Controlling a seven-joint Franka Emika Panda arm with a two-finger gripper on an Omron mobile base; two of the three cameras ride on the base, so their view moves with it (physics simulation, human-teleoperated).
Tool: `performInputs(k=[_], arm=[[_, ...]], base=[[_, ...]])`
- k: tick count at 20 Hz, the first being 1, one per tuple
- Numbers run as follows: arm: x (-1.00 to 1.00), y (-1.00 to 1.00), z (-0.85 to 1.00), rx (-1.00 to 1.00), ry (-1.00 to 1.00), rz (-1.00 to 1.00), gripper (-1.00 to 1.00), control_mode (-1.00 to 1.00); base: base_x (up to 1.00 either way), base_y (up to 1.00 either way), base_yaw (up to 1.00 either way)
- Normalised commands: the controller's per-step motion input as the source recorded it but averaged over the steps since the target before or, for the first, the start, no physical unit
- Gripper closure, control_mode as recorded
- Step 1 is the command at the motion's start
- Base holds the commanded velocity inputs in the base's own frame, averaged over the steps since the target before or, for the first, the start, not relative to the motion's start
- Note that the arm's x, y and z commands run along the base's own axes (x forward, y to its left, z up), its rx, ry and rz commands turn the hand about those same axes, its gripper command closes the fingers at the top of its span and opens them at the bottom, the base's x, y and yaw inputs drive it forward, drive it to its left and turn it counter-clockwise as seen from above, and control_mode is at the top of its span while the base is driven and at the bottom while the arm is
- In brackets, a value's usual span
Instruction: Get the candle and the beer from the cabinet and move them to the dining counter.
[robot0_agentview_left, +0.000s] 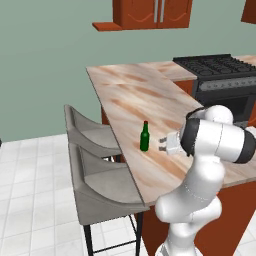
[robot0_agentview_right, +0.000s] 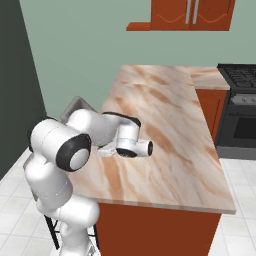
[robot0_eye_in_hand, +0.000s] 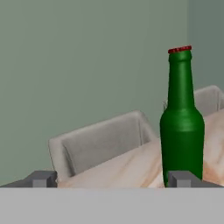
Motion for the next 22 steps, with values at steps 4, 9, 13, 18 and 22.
performInputs(k=[4,9,13,18,22], arm=[[-0.45,-0.06,0.30,-0.04,0.21,-0.08,-1.00,-1.00],[-0.51,-0.03,0.30,-0.03,0.19,-0.16,-1.00,-1.00],[-0.53,0.00,0.31,-0.01,0.12,-0.24,-1.00,-1.00],[-0.49,0.00,0.42,-0.03,0.07,-0.25,-1.00,-1.00],[-0.39,0.00,0.48,-0.06,0.22,-0.22,-1.00,-1.00]], base=[[0.00,0.00,0.00],[0.00,0.00,0.00],[0.00,0.00,0.00],[0.00,0.00,0.00],[0.00,0.00,0.00]])
